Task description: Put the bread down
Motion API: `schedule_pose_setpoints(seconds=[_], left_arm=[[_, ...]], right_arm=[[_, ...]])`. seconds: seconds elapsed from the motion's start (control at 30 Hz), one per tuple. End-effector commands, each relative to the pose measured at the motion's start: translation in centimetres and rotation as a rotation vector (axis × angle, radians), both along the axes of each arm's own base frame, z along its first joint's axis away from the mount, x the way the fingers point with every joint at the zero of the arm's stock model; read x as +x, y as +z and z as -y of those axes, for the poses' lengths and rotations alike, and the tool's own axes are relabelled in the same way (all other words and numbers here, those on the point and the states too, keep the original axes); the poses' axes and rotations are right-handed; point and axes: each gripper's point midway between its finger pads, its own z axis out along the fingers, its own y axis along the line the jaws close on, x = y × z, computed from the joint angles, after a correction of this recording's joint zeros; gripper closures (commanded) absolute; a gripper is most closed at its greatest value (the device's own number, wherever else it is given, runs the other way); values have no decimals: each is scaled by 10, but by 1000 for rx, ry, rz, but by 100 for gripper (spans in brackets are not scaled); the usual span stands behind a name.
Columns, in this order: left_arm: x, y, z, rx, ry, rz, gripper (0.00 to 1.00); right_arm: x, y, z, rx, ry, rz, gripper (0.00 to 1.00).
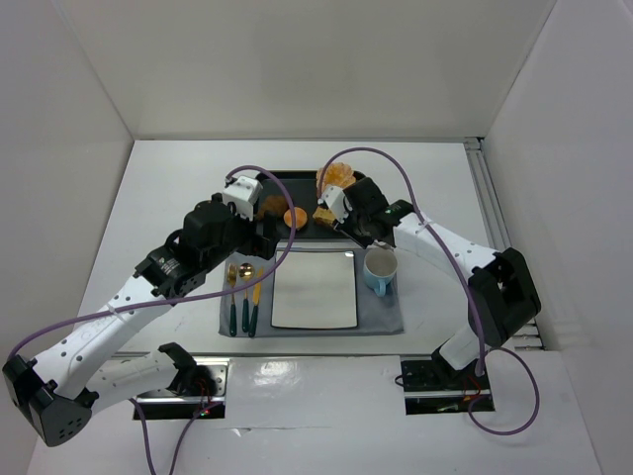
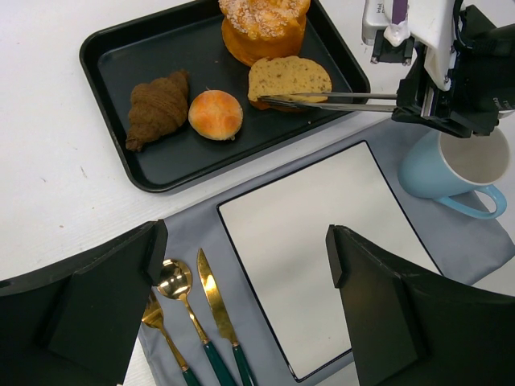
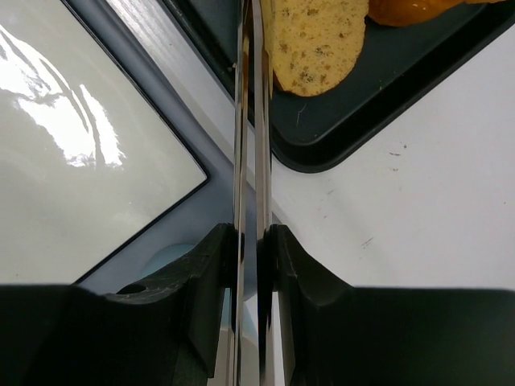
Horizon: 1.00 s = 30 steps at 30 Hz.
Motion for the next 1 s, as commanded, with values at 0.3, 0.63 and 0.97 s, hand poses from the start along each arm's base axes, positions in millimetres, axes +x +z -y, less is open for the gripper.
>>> schedule_pose_setpoints(seconds=[0.3,0.63,0.97], left_arm=[[3,12,2,-18,-6,50,0],[4,8,1,-10,2,45,0],[9,8,-8,8,41,56,0]], right_arm=[[2,57,-17,124,39,97,100],[-25,84,-25,224,120,87,100],[-90,102,-23,334,322,22,100]])
